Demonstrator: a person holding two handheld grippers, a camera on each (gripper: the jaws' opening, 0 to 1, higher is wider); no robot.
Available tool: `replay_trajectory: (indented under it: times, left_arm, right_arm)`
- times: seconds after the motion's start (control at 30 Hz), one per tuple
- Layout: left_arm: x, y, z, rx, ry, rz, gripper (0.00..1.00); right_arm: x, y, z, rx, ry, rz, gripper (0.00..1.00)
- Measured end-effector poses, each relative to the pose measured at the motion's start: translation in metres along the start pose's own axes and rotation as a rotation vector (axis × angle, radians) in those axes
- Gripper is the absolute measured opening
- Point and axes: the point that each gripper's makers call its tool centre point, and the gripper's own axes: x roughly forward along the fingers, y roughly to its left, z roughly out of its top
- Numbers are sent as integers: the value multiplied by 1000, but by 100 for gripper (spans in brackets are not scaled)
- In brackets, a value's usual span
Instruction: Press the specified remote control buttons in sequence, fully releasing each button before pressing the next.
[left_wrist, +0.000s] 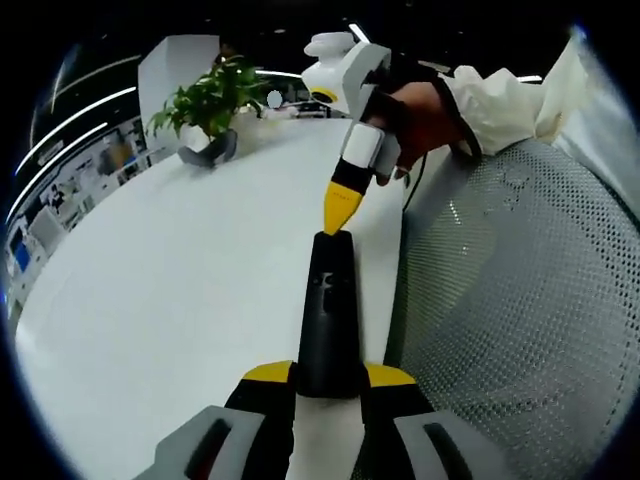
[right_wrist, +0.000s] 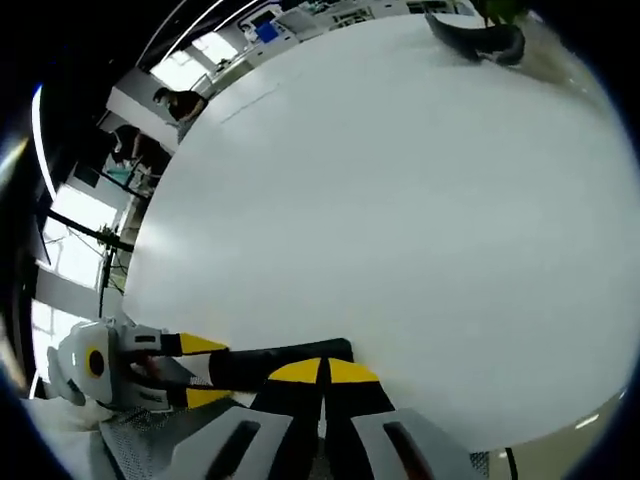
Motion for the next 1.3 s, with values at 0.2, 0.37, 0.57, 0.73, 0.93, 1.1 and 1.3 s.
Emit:
replay_trajectory:
  times: [0.2,0.37,0.57,0.73,0.93,1.1,1.3]
  left_arm:
    - [0,0,0,-3,-5,1,24]
    - [0,0,1,-3,-12,1,24]
    - [1,-1,1,-5,-15,1,24]
    - [1,-1,2,-4,-22,0,24]
    - [1,-1,2,-3,-23,0,24]
    - [1,-1,2,-3,-24,-1,24]
    - [1,-1,2,0,-27,-3,25]
  right_arm:
    - [1,4,-1,-47,9,-4,0]
    - [4,10,-1,-73,14,18,0]
    - [5,8,-2,-83,27,12,0]
    - [5,8,-2,-88,28,12,0]
    - [6,8,-2,-105,31,8,0]
    - [6,9,-2,-141,27,-4,0]
    - [6,8,-3,-170,26,-16,0]
